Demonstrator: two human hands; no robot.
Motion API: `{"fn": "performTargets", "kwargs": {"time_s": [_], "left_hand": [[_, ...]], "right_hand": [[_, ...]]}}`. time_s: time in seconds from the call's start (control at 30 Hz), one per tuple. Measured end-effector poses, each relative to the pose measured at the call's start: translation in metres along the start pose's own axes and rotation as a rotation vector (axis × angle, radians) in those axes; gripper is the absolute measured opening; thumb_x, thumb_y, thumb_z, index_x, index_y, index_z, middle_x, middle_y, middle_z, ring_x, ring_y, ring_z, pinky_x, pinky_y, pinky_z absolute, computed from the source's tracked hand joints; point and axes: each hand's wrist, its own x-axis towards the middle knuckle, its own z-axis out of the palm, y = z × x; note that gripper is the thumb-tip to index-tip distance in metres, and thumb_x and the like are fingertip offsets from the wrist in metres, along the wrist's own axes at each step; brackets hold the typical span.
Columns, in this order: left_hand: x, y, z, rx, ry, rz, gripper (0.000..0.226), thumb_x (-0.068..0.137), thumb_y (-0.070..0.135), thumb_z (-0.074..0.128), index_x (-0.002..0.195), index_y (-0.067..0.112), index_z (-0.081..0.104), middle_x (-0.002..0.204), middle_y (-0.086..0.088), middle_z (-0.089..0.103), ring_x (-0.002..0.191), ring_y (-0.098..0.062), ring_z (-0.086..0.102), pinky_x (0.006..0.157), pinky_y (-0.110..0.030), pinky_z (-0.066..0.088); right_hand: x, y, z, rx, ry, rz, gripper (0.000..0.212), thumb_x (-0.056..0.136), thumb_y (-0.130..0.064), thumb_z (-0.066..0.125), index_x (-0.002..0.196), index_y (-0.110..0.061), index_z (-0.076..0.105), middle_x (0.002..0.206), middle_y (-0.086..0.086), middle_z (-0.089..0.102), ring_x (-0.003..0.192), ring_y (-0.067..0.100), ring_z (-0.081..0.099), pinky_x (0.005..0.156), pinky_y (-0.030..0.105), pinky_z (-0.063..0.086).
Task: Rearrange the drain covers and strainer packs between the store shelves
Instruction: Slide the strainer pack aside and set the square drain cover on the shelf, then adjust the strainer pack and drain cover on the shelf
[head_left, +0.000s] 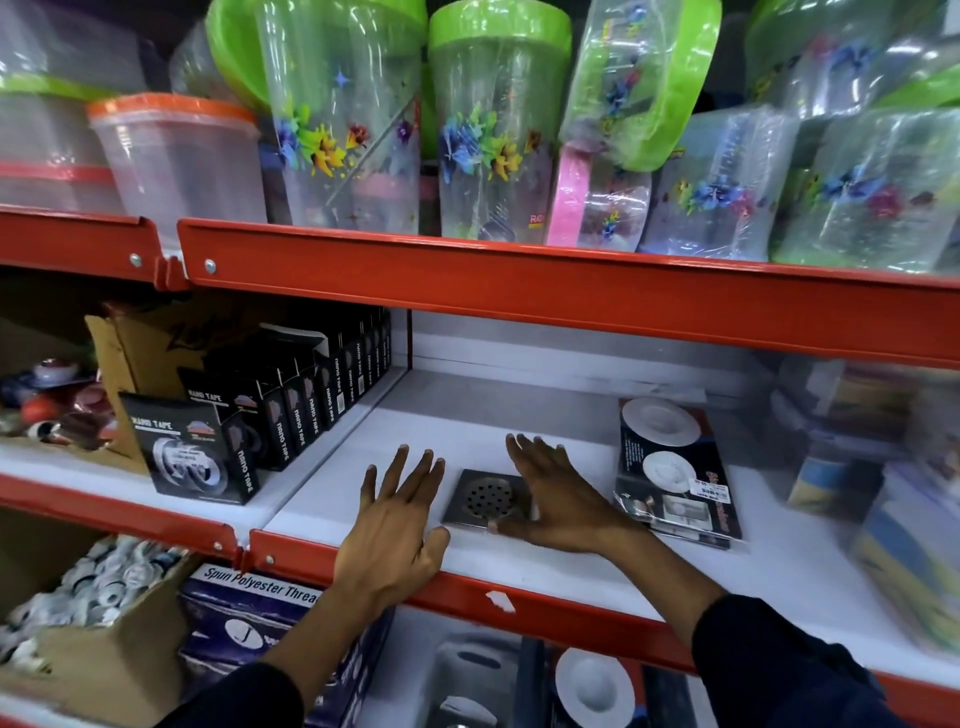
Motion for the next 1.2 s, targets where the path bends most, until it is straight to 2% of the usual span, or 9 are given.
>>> {"fn": "performTargets", "kwargs": {"time_s": [0.13,0.23,0.43,0.57,0.67,0.8,0.93,1.1,1.2], "left_hand": [[-0.003,0.002,-0.002,0.060,-0.043,0.045,0.083,0.083,0.051,0.012,0.157,0.019,-0.006,0.166,-0.002,-0.014,0.150,-0.025,-0.029,0.121,-0.057,-0.017],[0.004,0.013,-0.007,0.061,-0.048,0.088,0.084,0.082,0.048,0.014,0.155,0.017,-0.012,0.164,-0.004,-0.022,0.148,-0.028,-0.033,0.119,-0.058,-0.021],[0.051,0.085,0.000,-0.110,-0.117,0.190,0.074,0.097,0.038,0.028,0.156,0.013,-0.010,0.163,-0.005,-0.021,0.153,-0.025,-0.018,0.126,-0.048,-0.008],[0.085,0.142,0.019,-0.387,-0.291,0.128,0.070,0.104,0.034,0.036,0.157,0.016,-0.005,0.168,-0.003,-0.008,0.155,-0.019,-0.004,0.126,-0.033,0.000],[0.098,0.177,0.031,-0.578,-0.336,0.045,0.068,0.102,0.035,0.045,0.157,0.010,0.014,0.166,-0.007,0.016,0.153,-0.023,0.018,0.121,-0.028,0.017],[0.106,0.201,0.039,-0.672,-0.232,-0.030,0.036,0.093,0.025,0.062,0.125,0.009,0.057,0.129,-0.011,0.067,0.118,-0.028,0.062,0.085,-0.021,0.044],[0.104,0.207,0.040,-0.703,-0.139,-0.049,0.031,0.081,0.025,0.077,0.106,0.010,0.066,0.110,-0.010,0.074,0.097,-0.025,0.068,0.070,-0.021,0.045],[0.084,0.208,0.035,-0.762,-0.176,-0.073,0.035,0.072,0.018,0.084,0.103,0.008,0.071,0.109,-0.008,0.075,0.098,-0.029,0.071,0.085,-0.041,0.060],[0.068,0.209,0.036,-0.738,-0.150,-0.066,0.039,0.069,0.018,0.086,0.105,0.011,0.073,0.109,-0.004,0.076,0.090,-0.019,0.071,0.075,-0.019,0.059]], "right_hand": [[-0.023,0.006,-0.005,-0.283,0.143,0.058,0.100,0.089,-0.074,0.033,0.154,-0.022,-0.021,0.161,0.007,-0.031,0.147,0.031,-0.033,0.121,0.055,-0.015],[-0.044,0.020,-0.010,-0.358,0.237,0.162,0.095,0.088,-0.079,0.018,0.154,-0.023,-0.023,0.160,0.009,-0.034,0.145,0.033,-0.037,0.119,0.060,-0.017],[-0.092,0.058,-0.017,-0.259,0.340,0.463,0.090,0.091,-0.072,0.025,0.158,-0.017,-0.002,0.165,0.011,-0.015,0.151,0.040,-0.018,0.121,0.055,-0.011],[-0.120,0.084,-0.019,-0.033,0.329,0.701,0.084,0.098,-0.059,0.037,0.158,-0.012,0.001,0.167,0.017,-0.005,0.153,0.042,-0.003,0.124,0.053,0.006],[-0.133,0.095,-0.024,0.218,0.326,0.810,0.080,0.100,-0.053,0.039,0.157,-0.008,0.005,0.166,0.021,0.002,0.153,0.040,0.003,0.123,0.050,0.013],[-0.143,0.093,-0.032,0.443,0.334,0.782,0.071,0.102,-0.041,0.044,0.154,-0.002,0.017,0.160,0.019,0.030,0.148,0.034,0.028,0.119,0.041,0.029],[-0.151,0.089,-0.036,0.481,0.373,0.754,0.046,0.100,-0.029,0.051,0.137,-0.003,0.047,0.135,0.019,0.057,0.128,0.035,0.051,0.107,0.039,0.043],[-0.174,0.080,-0.041,0.478,0.316,0.729,0.020,0.094,-0.026,0.057,0.107,-0.011,0.055,0.105,0.010,0.062,0.111,0.032,0.057,0.082,0.027,0.040],[-0.187,0.072,-0.042,0.418,0.262,0.741,0.025,0.092,-0.031,0.057,0.106,-0.010,0.055,0.113,0.016,0.064,0.112,0.033,0.057,0.085,0.030,0.044]]}}
